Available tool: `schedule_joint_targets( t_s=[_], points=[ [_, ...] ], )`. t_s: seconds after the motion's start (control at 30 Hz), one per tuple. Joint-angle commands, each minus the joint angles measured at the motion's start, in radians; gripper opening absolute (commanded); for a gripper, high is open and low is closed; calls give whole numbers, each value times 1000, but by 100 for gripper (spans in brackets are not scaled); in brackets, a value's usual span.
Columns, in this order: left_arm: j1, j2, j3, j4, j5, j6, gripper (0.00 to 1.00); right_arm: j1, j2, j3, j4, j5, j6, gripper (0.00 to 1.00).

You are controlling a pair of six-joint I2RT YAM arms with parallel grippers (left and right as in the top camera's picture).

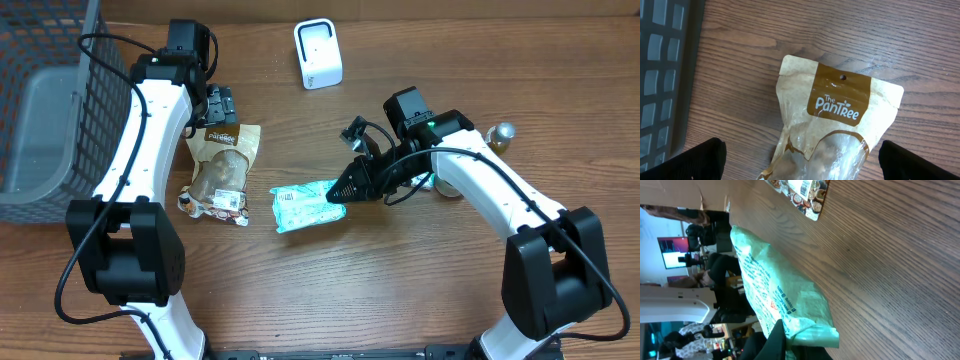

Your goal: Scan the item barcode

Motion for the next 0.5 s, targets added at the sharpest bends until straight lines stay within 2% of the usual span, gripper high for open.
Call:
schedule_joint_targets(
  t_s=[0.0, 0.47],
  points=[
    [-7, -4, 12, 2, -13, 0, 99, -4, -46, 2, 3, -42, -50, 4],
    [-7, -4, 12, 2, -13, 0, 100, -4, -46, 2, 10, -42, -49, 4]
  ],
)
